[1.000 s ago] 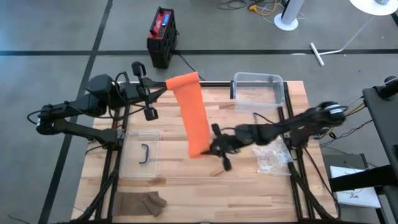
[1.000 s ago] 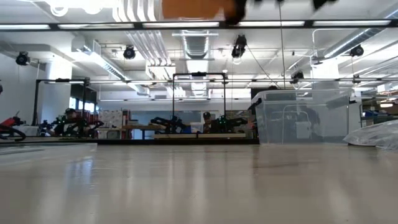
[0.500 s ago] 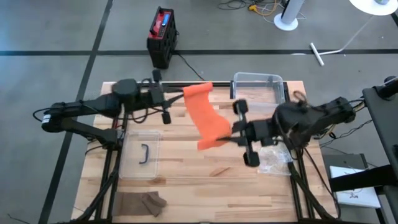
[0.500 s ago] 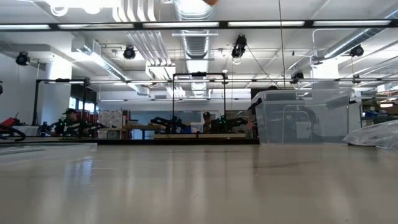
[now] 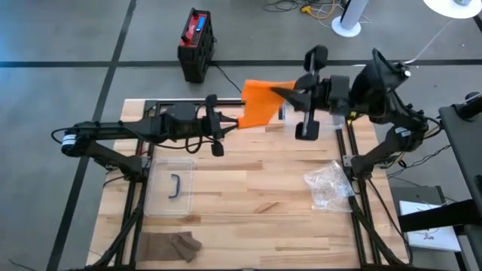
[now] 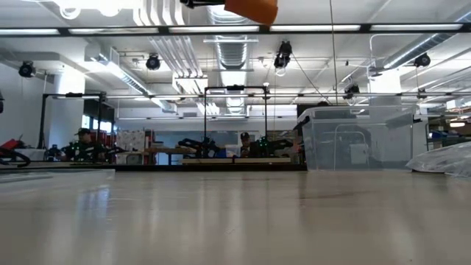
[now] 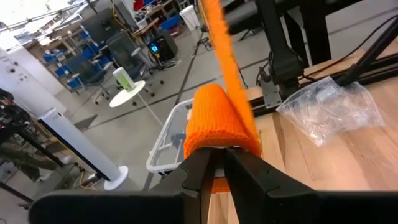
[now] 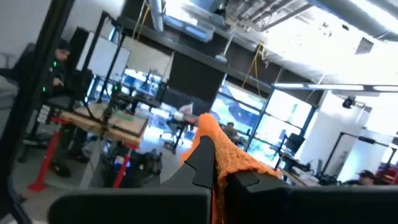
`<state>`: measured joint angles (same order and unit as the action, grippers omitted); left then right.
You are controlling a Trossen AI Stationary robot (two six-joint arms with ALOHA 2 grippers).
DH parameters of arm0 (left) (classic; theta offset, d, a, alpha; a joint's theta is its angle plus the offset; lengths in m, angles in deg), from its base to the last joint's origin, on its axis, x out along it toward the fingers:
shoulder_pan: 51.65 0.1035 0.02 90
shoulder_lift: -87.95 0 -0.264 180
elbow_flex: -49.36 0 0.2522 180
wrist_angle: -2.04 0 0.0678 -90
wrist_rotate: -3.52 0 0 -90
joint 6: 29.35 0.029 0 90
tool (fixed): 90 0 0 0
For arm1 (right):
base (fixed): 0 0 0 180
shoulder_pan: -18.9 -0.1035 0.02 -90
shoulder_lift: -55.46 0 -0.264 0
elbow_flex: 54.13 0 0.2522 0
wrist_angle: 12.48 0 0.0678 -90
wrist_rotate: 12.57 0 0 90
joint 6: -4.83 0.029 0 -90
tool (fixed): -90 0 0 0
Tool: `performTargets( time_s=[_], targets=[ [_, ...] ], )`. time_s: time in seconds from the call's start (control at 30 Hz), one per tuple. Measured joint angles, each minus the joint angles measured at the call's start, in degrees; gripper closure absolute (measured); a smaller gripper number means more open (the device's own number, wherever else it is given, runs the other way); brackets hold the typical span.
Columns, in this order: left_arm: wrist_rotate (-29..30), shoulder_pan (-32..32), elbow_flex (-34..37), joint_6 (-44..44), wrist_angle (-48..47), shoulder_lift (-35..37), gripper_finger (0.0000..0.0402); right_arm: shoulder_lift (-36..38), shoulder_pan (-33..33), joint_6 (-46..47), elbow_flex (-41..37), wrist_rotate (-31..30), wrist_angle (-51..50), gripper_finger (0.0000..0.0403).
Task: Roll bandage
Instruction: Roll the orange bandage
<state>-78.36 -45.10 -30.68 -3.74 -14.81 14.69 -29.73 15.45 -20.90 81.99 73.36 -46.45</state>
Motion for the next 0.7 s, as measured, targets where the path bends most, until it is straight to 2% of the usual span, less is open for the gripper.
performTargets(
  time_s=[0.23,0.43,0.7],
  targets=[
    [-0.04,0.02,0.01,-0.02,-2.04,1.66,0.0363,-1.68,0.32,-0.93,4.94,0.48,-3.83,0.0403],
    [0.16,0.11,0.02,0.69,-2.31,5.3,0.0356,-1.63,-1.23,2.23,4.86,4.58,-3.65,0.0403],
    [1.82,1.24,-0.46,1.16,-1.03,10.4,0.0361,-4.4,-6.05,2.1,4.66,4.71,-3.34,0.0403]
  ],
)
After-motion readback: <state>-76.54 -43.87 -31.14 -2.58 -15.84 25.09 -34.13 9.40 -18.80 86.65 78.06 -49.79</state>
